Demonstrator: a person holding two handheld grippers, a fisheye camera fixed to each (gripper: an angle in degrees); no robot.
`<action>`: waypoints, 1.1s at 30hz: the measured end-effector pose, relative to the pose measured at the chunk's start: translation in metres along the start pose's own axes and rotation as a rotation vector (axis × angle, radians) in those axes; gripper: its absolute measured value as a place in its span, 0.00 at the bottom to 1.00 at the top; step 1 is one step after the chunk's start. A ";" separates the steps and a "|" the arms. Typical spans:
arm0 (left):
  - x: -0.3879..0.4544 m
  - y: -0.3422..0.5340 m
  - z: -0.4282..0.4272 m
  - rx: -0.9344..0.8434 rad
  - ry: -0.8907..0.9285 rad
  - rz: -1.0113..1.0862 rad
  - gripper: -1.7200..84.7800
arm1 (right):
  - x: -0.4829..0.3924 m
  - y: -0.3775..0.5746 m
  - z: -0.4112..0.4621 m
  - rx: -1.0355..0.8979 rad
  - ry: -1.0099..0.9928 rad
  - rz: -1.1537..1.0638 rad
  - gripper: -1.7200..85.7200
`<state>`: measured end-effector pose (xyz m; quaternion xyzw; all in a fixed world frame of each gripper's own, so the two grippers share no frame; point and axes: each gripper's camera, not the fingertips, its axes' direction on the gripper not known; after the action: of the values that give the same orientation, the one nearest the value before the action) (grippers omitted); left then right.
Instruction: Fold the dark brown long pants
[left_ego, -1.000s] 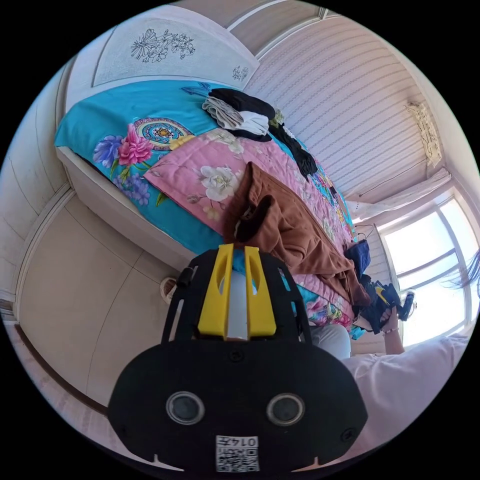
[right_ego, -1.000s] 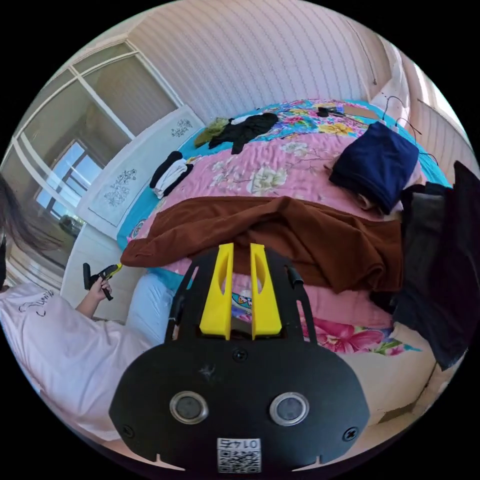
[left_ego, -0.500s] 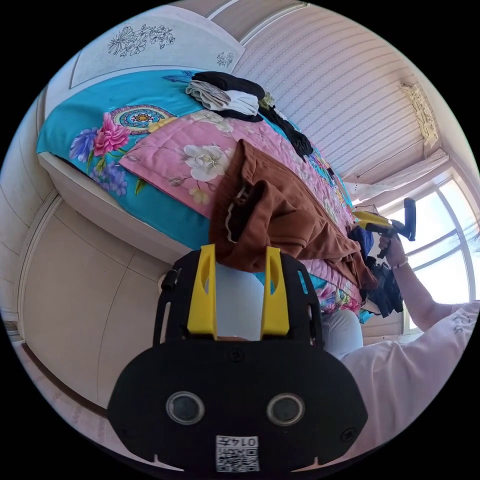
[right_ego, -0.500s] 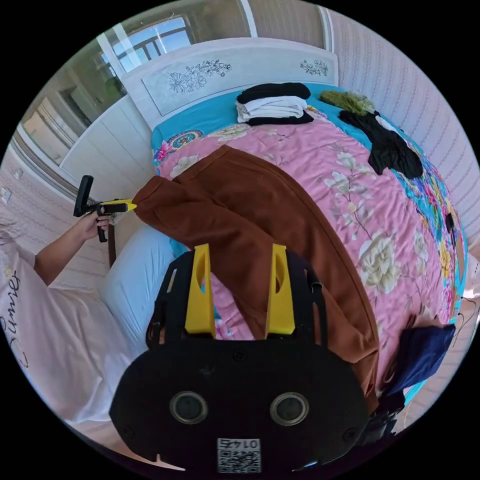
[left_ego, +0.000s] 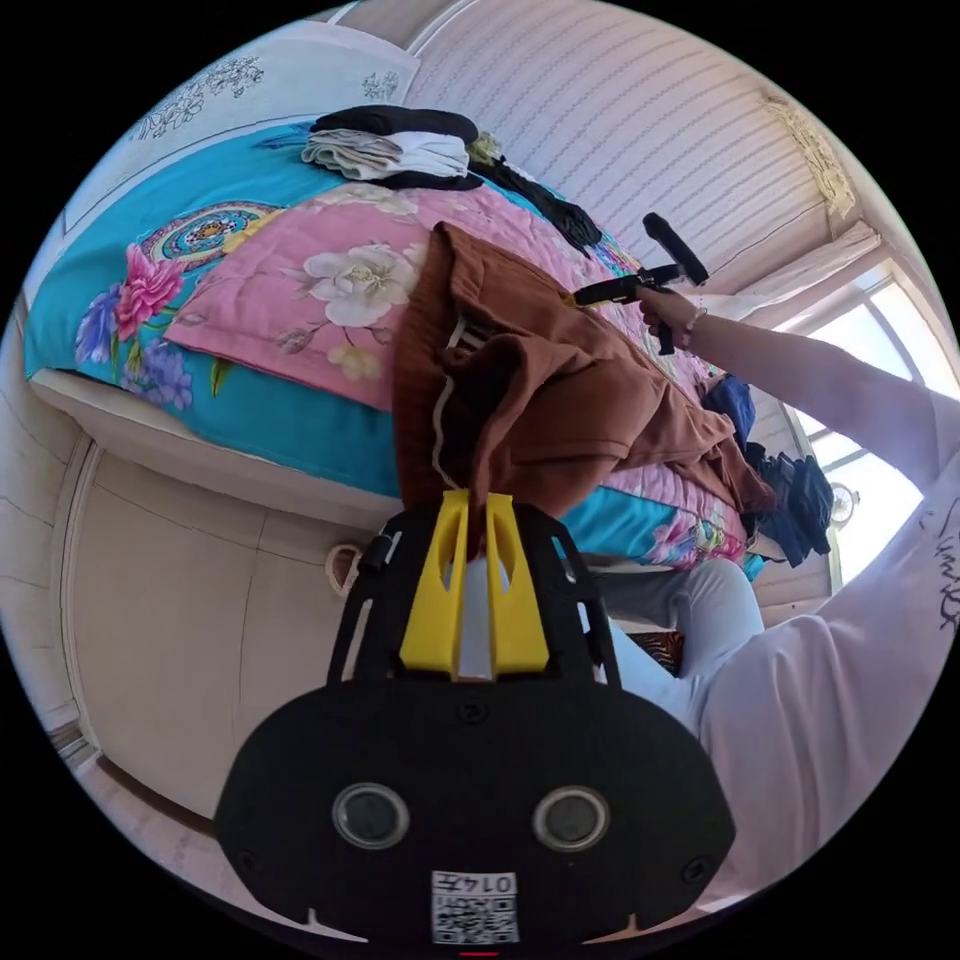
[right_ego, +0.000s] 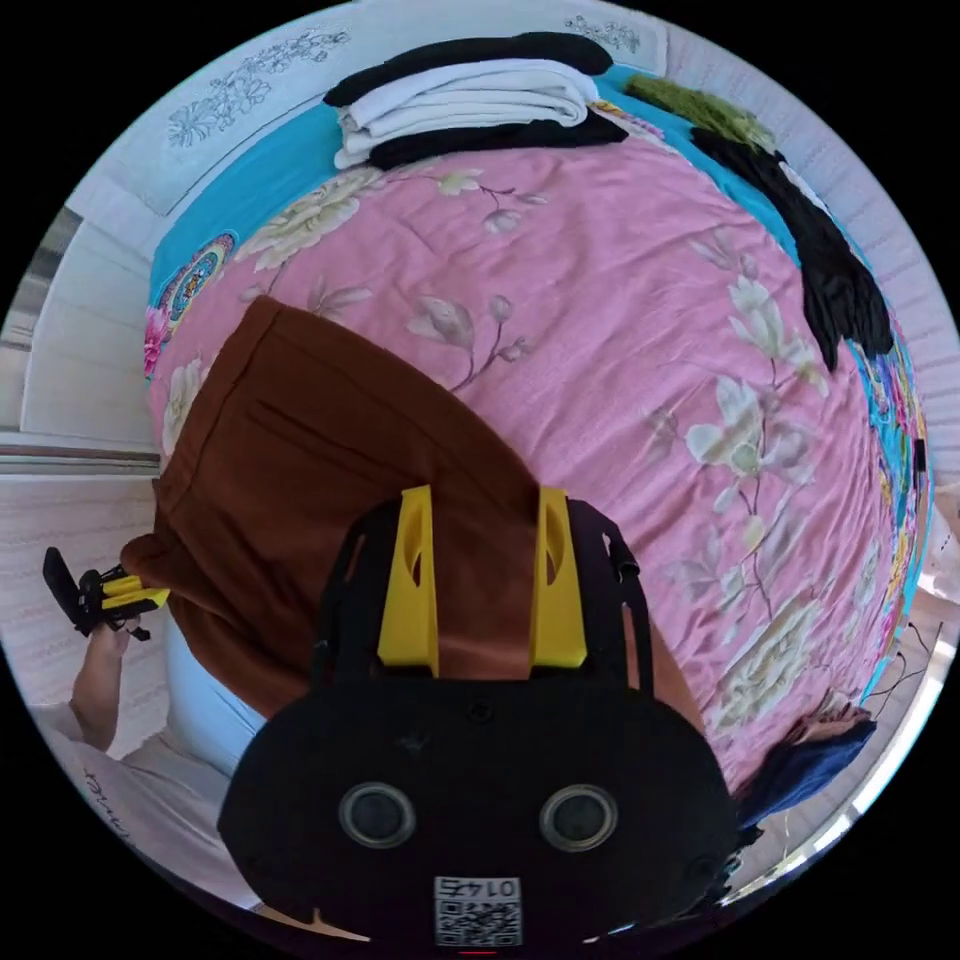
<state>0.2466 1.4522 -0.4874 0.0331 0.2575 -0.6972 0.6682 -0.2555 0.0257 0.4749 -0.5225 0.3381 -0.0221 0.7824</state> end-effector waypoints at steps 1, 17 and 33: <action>0.004 -0.004 -0.002 0.003 -0.010 0.012 0.03 | 0.007 0.000 0.000 0.016 -0.042 0.023 0.13; -0.062 -0.145 -0.090 0.234 -0.348 -0.114 0.07 | 0.023 -0.067 -0.146 0.379 -0.143 -0.137 0.09; 0.229 -0.115 0.157 0.182 -0.075 0.569 0.11 | 0.168 0.368 -0.036 0.155 0.136 0.515 0.16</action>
<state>0.1601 1.1759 -0.4043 0.1378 0.1494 -0.5031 0.8400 -0.2631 0.0982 0.0752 -0.3551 0.5087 0.1165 0.7756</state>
